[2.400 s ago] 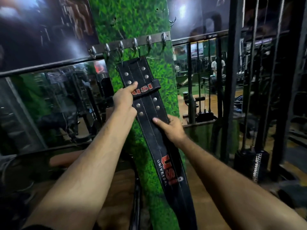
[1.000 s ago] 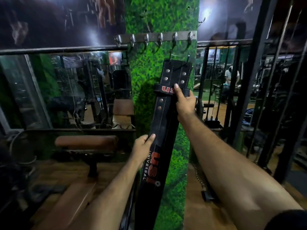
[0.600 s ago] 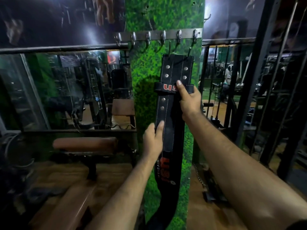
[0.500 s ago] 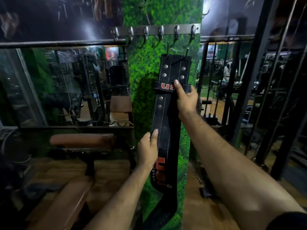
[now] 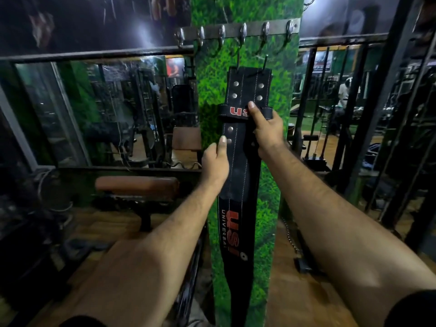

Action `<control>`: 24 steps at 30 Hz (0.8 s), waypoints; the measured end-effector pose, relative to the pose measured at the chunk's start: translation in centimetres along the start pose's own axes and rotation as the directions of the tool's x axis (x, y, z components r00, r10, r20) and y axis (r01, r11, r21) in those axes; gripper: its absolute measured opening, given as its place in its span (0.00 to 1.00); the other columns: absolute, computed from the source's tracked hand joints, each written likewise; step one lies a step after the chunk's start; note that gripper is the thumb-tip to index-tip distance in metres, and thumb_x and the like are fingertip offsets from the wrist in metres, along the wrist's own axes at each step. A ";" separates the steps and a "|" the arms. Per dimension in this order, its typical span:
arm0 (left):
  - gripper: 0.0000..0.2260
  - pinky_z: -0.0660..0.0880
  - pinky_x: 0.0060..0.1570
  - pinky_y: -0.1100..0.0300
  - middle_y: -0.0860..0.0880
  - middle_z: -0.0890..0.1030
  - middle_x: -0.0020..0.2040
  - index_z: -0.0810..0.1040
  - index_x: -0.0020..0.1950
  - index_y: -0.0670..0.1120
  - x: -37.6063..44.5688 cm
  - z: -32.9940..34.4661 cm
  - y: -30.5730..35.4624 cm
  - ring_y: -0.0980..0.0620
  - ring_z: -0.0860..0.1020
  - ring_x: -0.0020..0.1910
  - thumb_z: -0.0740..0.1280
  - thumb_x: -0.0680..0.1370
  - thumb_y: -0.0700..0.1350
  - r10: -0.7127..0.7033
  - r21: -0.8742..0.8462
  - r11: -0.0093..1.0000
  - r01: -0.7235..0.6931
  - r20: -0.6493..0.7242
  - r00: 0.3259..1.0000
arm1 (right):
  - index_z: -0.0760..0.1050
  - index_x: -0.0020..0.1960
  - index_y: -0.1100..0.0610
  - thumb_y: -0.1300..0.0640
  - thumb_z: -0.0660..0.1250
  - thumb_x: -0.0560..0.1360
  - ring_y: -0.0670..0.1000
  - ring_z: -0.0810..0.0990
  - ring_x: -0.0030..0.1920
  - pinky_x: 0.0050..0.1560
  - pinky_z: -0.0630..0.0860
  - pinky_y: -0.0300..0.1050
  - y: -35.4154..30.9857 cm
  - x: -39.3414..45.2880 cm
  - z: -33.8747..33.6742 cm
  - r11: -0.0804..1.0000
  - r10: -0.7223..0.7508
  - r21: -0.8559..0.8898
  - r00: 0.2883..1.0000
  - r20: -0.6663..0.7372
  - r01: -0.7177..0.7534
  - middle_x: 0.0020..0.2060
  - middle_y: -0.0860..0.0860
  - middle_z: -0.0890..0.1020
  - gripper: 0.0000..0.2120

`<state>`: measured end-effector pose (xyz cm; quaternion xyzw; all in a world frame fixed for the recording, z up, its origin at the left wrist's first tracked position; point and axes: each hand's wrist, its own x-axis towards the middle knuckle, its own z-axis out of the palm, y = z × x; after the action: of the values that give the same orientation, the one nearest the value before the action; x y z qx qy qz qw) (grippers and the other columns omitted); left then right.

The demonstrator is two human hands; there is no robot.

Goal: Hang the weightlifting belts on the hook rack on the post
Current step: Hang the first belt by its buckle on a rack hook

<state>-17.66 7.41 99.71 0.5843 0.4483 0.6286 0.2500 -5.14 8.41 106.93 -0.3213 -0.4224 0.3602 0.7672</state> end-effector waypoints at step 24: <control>0.28 0.80 0.59 0.46 0.43 0.85 0.59 0.78 0.66 0.44 1.6 -1.1 6.3 0.44 0.84 0.57 0.57 0.82 0.65 -0.295 -0.427 0.826 0.367 0.226 0.928 | 0.79 0.48 0.56 0.55 0.77 0.71 0.55 0.84 0.45 0.49 0.82 0.55 -2.1 -3.0 -3.4 0.996 0.080 -0.052 0.974 0.210 -0.071 0.45 0.56 0.85 0.10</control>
<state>-17.71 5.51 106.04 0.4664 0.3603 0.6182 0.5201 -2.72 4.17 105.83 -0.3140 -0.4970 0.4119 0.6963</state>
